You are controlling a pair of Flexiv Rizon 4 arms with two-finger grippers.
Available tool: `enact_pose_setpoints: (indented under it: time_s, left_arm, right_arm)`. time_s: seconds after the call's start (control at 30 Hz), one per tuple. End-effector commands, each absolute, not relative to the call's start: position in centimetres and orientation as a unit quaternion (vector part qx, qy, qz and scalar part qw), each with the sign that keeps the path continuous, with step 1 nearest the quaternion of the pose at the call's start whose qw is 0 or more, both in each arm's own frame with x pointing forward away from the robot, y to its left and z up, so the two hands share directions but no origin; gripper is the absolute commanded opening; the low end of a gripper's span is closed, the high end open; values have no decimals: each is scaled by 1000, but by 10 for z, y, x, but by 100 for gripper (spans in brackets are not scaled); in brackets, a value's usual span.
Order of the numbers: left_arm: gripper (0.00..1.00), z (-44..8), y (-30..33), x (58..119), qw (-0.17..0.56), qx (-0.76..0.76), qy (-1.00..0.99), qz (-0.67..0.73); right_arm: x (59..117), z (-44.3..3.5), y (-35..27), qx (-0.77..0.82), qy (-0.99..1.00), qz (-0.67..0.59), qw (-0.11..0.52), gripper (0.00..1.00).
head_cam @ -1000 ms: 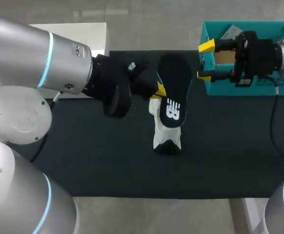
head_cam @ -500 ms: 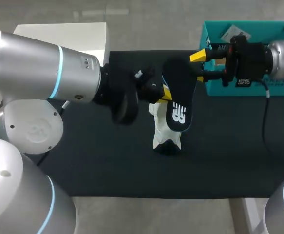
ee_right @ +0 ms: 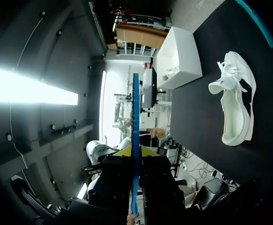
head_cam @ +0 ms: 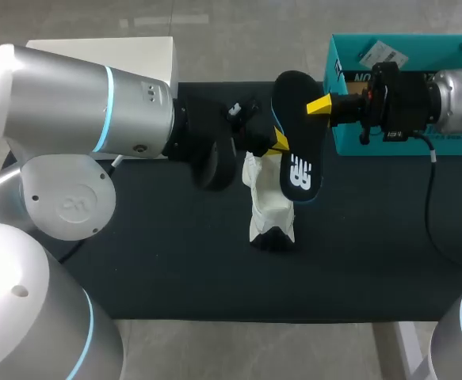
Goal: Take the shoe out of the shoebox, open the shoe tongue, remove and reinsert the insole, then place the shoe into the shoebox
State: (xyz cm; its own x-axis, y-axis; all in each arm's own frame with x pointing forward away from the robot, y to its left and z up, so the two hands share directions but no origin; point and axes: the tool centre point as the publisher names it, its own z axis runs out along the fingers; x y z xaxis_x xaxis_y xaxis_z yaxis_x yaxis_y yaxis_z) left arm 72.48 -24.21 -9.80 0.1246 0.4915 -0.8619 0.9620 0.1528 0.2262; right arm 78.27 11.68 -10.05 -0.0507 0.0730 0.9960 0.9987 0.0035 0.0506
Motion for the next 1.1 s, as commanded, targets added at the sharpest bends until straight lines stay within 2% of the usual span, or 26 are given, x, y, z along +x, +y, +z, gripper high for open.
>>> enact_pose_setpoints:
  time_s: [0.03,0.17,0.2,0.23,0.27,0.5,0.7,1.1]
  left_arm:
    - [0,-100,-251,728,454,593,612,-259]
    - [0,-98,-249,728,443,588,626,-258]
    - [39,-98,-247,728,438,586,631,-257]
    - [89,-98,-244,728,432,583,638,-256]
    - [100,-98,-242,728,425,583,643,-256]
    - [100,-95,-220,730,365,616,657,-235]
    - [100,-83,-211,736,270,621,696,-238]
    - [100,-41,-213,754,135,680,711,-117]
  right_arm:
    - [784,-102,119,-505,-532,-491,470,0]
    - [784,-106,117,-508,-530,-491,471,0]
    - [784,-106,117,-508,-529,-491,471,0]
    - [784,-107,117,-509,-528,-491,471,0]
    - [784,-108,117,-509,-527,-491,471,0]
    - [786,-114,119,-511,-527,-487,473,0]
    - [786,-122,122,-517,-540,-469,470,0]
    - [785,-140,130,-531,-557,-433,470,0]
